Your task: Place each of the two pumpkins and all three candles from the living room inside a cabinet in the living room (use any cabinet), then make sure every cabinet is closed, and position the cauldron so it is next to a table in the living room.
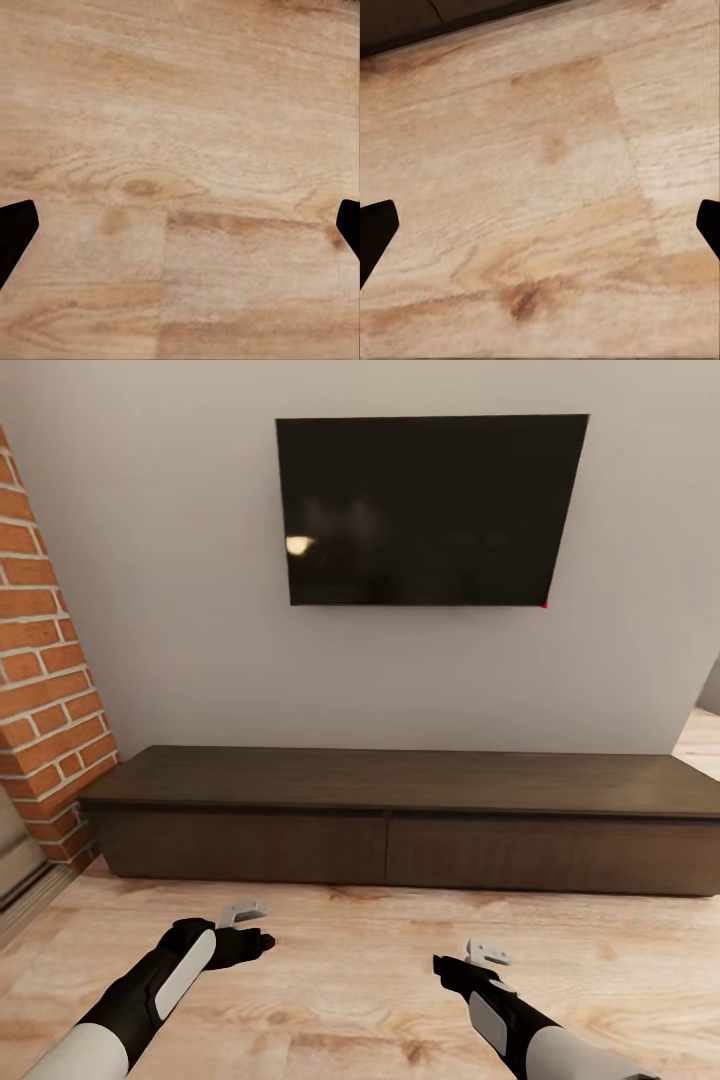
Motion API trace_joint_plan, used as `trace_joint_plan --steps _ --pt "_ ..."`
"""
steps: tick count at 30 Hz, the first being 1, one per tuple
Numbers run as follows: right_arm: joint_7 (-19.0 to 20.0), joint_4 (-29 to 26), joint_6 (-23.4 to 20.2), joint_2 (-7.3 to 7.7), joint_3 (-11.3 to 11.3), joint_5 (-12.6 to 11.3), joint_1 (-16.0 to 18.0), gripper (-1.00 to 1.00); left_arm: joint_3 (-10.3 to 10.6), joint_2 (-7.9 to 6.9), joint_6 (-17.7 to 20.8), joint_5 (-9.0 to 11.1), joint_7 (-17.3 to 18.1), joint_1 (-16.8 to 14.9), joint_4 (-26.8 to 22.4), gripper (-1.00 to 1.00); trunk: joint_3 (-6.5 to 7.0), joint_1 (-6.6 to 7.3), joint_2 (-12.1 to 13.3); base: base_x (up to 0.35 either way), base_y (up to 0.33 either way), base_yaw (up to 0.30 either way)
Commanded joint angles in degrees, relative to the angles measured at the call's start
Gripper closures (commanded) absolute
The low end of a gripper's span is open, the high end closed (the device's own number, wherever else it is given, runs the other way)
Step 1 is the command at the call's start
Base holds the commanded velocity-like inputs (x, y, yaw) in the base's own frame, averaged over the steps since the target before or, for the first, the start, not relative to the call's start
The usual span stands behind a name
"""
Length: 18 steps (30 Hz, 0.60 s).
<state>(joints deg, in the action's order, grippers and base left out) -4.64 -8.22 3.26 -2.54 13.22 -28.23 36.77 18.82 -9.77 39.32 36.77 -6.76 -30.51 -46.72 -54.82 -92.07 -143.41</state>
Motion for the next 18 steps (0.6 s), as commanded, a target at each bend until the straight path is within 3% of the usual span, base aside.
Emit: trace_joint_plan --steps 1,8,12,18 --pt "-0.3 0.0 0.2 -0.01 0.5 -0.5 0.1 -1.0 0.3 -0.08 0.1 0.6 -0.5 0.0 -0.1 -1.0 -0.06 0.01 0.0 0.0 0.329 0.0" --pt "-0.3 0.0 0.2 0.16 0.4 -0.5 0.1 -1.0 0.3 -0.09 0.0 0.6 -0.5 0.0 -0.1 -1.0 -0.06 0.01 0.0 0.0 0.329 0.0" --pt "-0.3 0.0 0.2 0.28 0.4 -0.5 0.1 -1.0 0.3 -0.85 0.1 0.9 -0.5 0.0 -0.1 -1.0 -0.06 0.01 0.0 0.035 0.329 0.0" --pt "-0.4 0.0 0.0 0.25 0.4 -0.5 0.1 -1.0 0.3 -1.29 0.1 1.1 -0.4 0.0 -0.1 -1.0 -0.06 0.01 0.0 0.167 0.28 0.0"
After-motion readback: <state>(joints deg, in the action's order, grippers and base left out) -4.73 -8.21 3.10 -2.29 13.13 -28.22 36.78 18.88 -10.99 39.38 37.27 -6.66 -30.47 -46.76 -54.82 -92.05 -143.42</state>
